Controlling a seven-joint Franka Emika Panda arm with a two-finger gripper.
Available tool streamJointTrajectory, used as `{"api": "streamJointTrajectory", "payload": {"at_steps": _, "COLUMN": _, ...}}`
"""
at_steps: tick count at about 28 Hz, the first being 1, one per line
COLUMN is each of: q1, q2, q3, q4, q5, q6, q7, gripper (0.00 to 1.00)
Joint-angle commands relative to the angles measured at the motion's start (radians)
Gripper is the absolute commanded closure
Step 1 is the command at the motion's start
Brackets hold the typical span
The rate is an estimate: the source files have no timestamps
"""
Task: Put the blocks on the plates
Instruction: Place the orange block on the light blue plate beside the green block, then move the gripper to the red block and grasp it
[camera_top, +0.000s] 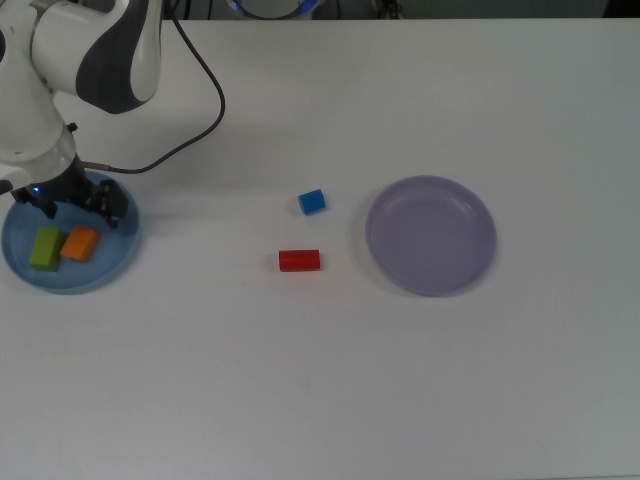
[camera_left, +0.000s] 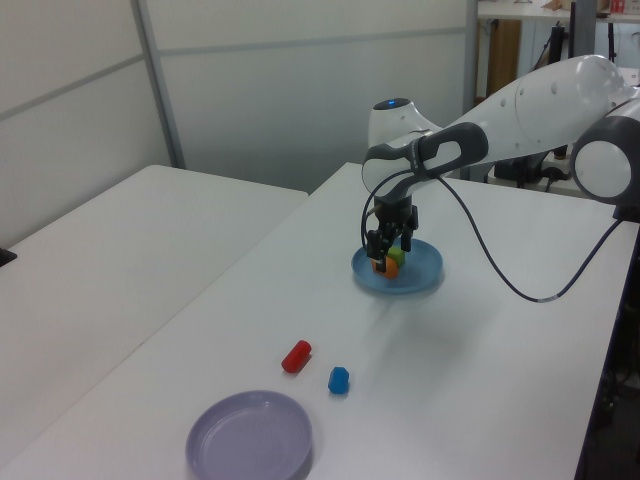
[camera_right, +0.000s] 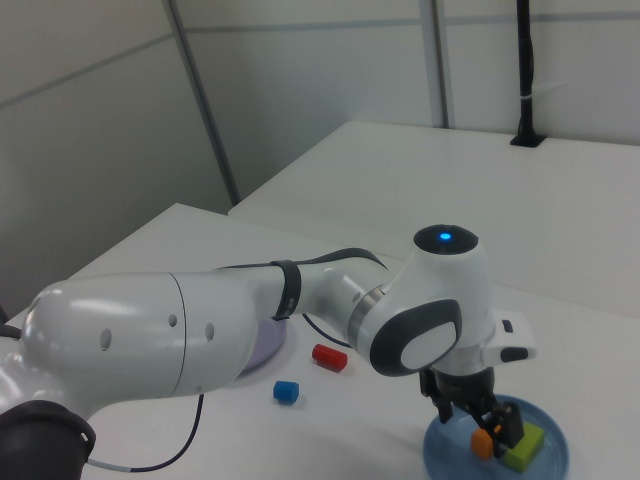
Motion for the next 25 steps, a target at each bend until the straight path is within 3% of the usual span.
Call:
{"api": "streamJointTrajectory", "payload": {"at_steps": 1, "q1": 0.038, "q2": -0.020, "q3": 0.015, "q4": 0.001, "q5": 0.005, "q6": 0.003, "q7": -0.008, "gripper": 0.00}}
{"api": "streamJointTrajectory", "payload": {"at_steps": 10, "q1": 0.104, "q2": -0.035, "q3": 0.129, "q4": 0.004, "q5": 0.008, "q6": -0.002, "q7": 0.046, "gripper": 0.00}}
{"api": "streamJointTrajectory", "payload": {"at_steps": 16, "q1": 0.154, "q2": -0.040, "q3": 0.185, "q4": 0.002, "q5": 0.005, "q6": -0.005, "q7": 0.084, "gripper": 0.00}}
{"api": "streamJointTrajectory", "payload": {"at_steps": 25, "q1": 0.249, "q2": -0.026, "q3": 0.189, "q4": -0.004, "q5": -0.006, "q6": -0.012, "q7": 0.150, "gripper": 0.00}}
